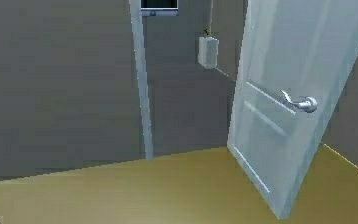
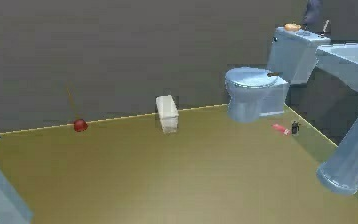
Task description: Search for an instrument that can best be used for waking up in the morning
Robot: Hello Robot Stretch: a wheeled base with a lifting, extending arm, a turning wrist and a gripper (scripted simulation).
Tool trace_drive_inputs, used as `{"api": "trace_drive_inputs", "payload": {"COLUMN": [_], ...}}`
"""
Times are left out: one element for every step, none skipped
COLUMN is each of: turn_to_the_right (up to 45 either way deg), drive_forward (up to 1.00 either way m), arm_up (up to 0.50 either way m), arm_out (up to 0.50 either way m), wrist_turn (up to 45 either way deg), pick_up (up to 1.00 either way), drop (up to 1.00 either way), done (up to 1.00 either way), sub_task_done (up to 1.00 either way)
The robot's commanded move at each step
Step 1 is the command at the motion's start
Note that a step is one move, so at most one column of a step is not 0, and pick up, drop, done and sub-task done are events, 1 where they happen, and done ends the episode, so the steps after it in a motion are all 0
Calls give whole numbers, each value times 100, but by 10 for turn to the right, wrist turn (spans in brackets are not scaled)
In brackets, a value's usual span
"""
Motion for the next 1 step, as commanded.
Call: {"api": "trace_drive_inputs", "payload": {"turn_to_the_right": [0], "drive_forward": [100], "arm_up": [0], "arm_out": [0], "wrist_turn": [0], "pick_up": [0], "drop": [0], "done": [0], "sub_task_done": [0]}}
